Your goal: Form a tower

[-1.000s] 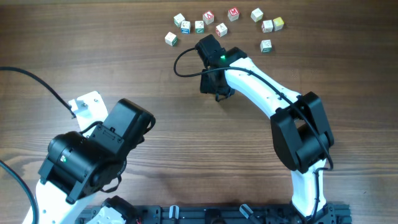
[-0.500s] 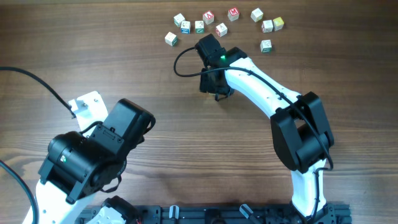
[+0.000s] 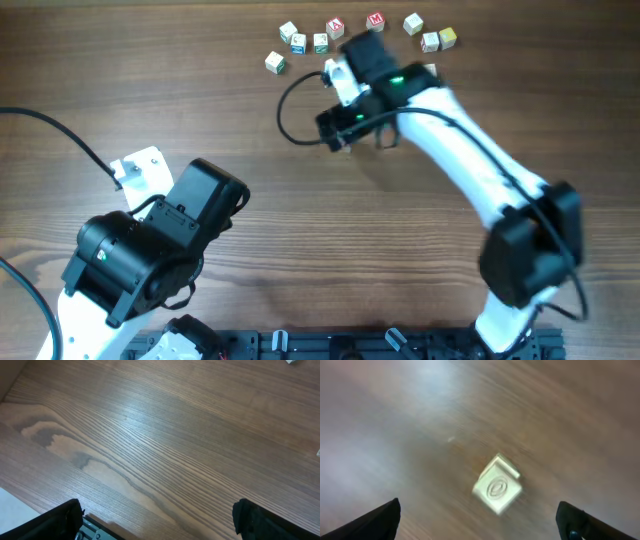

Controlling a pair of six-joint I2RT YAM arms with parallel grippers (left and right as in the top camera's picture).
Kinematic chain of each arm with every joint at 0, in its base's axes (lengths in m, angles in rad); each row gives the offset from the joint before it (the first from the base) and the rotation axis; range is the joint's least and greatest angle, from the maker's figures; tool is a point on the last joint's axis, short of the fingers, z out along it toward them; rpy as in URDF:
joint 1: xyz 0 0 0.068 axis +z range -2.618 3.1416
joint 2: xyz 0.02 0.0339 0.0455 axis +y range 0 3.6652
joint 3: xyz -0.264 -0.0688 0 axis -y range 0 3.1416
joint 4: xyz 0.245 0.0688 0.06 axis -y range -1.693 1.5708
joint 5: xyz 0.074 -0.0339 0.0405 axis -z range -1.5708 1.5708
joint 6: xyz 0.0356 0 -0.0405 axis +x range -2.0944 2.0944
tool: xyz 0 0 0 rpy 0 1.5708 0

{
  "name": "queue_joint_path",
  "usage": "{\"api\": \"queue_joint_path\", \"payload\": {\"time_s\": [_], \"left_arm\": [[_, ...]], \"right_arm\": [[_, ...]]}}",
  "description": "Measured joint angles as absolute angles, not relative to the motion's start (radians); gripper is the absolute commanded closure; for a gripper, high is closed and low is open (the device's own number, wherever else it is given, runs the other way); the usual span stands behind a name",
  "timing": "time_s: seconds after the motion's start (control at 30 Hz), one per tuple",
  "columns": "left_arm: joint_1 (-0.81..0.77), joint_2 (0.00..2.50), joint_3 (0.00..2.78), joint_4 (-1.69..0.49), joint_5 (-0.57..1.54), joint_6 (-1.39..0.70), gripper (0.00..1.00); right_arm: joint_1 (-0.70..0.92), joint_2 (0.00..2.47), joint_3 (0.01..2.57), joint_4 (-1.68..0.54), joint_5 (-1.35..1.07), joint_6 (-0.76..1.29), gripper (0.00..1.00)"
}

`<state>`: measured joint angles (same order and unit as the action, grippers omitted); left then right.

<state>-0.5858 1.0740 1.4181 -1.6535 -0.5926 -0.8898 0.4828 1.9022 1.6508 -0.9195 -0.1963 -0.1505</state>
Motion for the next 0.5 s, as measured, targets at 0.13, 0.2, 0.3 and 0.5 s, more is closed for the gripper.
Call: {"api": "queue_joint_path", "payload": {"time_s": [0.13,0.2,0.3,0.5], "left_arm": [[-0.586,1.074,1.418,-1.654,-0.593,-0.89,0.0],[-0.586,1.074,1.418,-1.653,-0.593,-0.89,0.0],[-0.586,1.074,1.418,-1.653,-0.593,-0.89,0.0],[-0.586,1.074,1.418,-1.653,-0.593,-0.89,0.0]], "right_arm": [[0.384,1.869,1.652,-0.95,-0.339,-0.485,0.0],[0.336,1.894,1.652,-0.95,-0.368,-0.596,0.0],[0.321,1.935,1.652,-0.942,-0.378,-0.708,0.0],[0.325,2.012,1.652,-0.91,-0.389,-0.902,0.0]]}}
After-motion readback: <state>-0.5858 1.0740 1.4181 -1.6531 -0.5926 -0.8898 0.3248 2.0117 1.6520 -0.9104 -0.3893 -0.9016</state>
